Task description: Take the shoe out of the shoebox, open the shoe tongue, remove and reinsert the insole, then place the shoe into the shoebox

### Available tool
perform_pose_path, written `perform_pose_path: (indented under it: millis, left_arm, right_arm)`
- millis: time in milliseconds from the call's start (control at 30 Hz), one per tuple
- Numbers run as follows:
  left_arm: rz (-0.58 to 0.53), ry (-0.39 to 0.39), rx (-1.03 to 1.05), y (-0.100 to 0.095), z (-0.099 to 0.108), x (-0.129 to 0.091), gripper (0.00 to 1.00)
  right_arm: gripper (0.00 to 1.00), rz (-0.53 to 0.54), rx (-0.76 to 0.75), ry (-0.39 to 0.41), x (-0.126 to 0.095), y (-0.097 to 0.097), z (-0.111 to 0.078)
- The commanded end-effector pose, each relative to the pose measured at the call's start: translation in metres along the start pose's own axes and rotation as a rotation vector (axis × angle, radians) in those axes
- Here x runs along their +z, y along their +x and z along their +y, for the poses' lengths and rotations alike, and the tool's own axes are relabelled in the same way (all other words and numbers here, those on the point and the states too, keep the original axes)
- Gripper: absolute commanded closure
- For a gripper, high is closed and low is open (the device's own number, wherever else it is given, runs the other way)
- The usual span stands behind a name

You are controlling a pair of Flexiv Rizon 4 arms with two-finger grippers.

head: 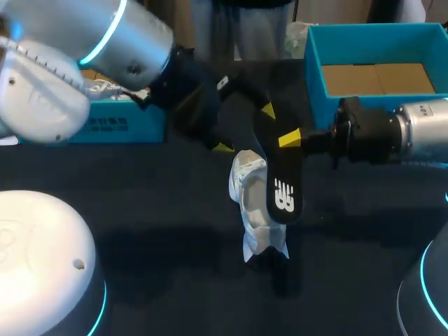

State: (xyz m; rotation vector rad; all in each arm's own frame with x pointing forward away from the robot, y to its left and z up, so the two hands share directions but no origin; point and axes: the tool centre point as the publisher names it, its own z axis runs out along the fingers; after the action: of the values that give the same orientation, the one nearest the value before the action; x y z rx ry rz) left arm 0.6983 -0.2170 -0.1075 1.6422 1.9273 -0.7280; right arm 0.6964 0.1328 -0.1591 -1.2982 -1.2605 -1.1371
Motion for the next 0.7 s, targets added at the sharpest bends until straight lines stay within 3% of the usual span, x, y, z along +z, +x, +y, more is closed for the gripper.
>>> perform_pose_path:
  millis: [33,567,600,633,667,700]
  left_arm:
    - [0.284,-0.013,0.005,-0.0118,0.0038,0.0003,0.0]
    - [0.284,-0.041,0.022,-0.014,0.0044,-0.0004,0.0]
    - [0.312,-0.025,0.025,-0.0161,0.0021,0.0008,0.0]
    - [0.323,-0.065,0.044,-0.018,0.0004,0.0022,0.0]
    - [0.347,-0.041,0.032,-0.0205,0.0003,0.0034,0.0]
    - [0.364,-0.073,0.05,-0.0217,0.0,0.005,0.0]
  right_arm:
    - [1.0,0.004,-0.001,-0.003,0.0019,-0.0018,-0.0005]
    - [1.0,-0.003,0.0,0.009,-0.0009,-0.0002,0.0016]
    - [1.0,-0.004,0.001,0.009,-0.0006,-0.0001,0.0015]
    - [1.0,-0.006,0.004,0.01,0.0001,-0.0007,0.001]
    - [1.0,-0.008,0.011,0.011,0.0008,-0.0018,0.0008]
    - [1.0,-0.008,0.012,0.012,0.0014,-0.0028,0.0007]
